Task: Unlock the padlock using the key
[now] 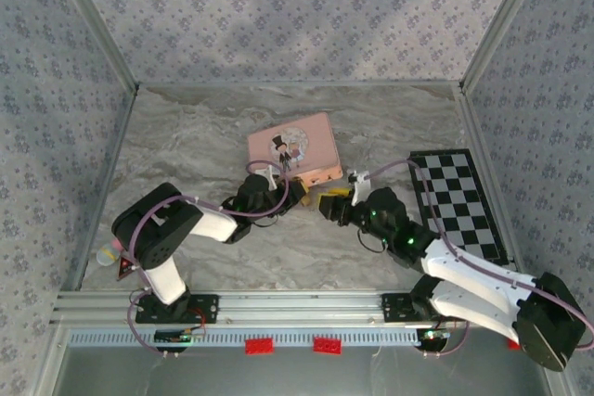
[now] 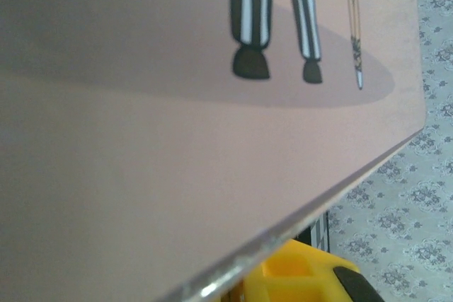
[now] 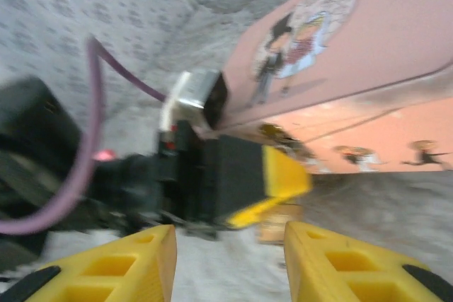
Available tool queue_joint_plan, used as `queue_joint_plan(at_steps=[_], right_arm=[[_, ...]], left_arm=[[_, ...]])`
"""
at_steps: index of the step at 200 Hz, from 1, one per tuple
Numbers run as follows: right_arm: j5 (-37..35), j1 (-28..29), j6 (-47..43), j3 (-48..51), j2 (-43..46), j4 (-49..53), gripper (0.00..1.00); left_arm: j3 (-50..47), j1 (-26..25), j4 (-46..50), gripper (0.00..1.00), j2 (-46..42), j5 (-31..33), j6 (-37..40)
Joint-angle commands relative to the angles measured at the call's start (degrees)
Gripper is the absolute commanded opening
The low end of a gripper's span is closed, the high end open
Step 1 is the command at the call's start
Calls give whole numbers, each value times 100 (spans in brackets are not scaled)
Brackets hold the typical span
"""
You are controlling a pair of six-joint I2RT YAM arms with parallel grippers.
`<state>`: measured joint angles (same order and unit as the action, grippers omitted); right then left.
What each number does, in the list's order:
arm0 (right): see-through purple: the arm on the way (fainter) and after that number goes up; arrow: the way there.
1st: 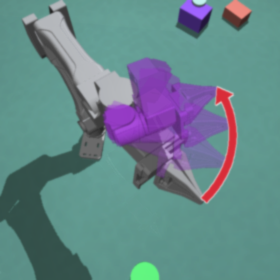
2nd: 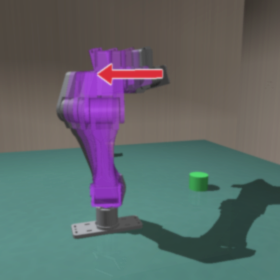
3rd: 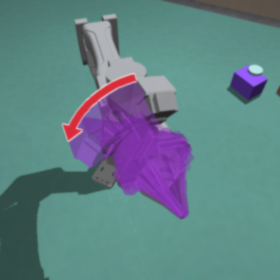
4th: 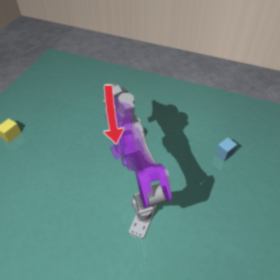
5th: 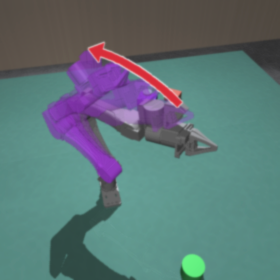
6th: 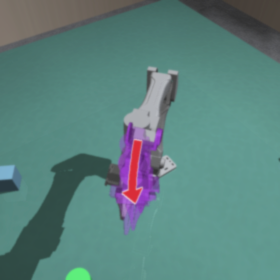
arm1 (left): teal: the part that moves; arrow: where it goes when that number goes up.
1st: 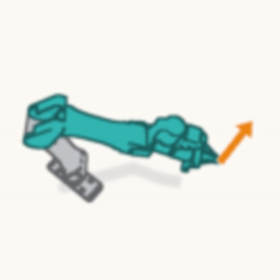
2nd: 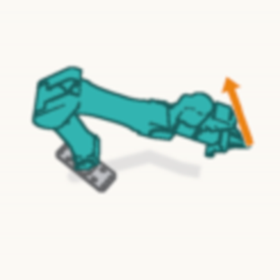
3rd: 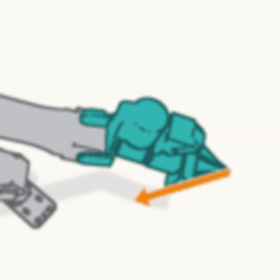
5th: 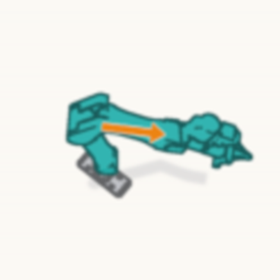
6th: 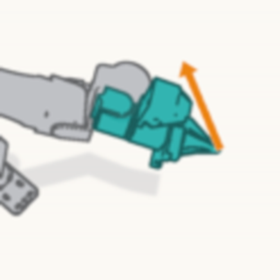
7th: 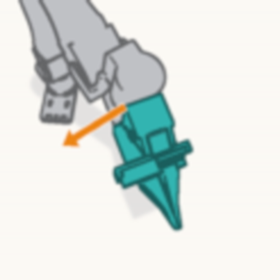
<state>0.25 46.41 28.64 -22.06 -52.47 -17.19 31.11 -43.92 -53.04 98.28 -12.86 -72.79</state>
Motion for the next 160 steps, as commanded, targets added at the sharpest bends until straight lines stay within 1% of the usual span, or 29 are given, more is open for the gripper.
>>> queue_joint_plan(at_steps=[1, 17, 31, 53, 66, 92, 109, 140, 160], right_arm=[[-754, 444, -1809, 214, -64, 492, 44], [-1175, 987, -2561, 277, -68, 249, 45], [-1381, 1282, -3138, 310, -197, 17, 47], [-1710, 1838, -4045, 368, -566, -431, 48], [-2064, 2042, -4349, 440, -860, -817, 48], [-2737, 2275, -4558, 427, -1558, -1466, 48], [-2967, 2362, -4595, 448, -1907, -1879, 46], [-3076, 2308, -4499, 564, -2137, -2336, 42], [-3092, 2224, -4403, 538, -2203, -2406, 39]], left_arm=[[-61, 24, 731, 0, -158, -244, -462], [-82, 26, 1058, 0, -325, -161, -382], [-131, 32, 1254, 0, -473, -77, -350], [-158, 56, 1455, 0, -633, -23, -275], [-158, 63, 1569, 0, -699, 1, -244], [-223, 70, 1577, 0, -757, 39, -269], [-296, 68, 1504, 0, -795, 65, -312], [-396, 97, 1347, 0, -788, 41, -392], [-391, 112, 1330, 0, -793, -16, -389]])
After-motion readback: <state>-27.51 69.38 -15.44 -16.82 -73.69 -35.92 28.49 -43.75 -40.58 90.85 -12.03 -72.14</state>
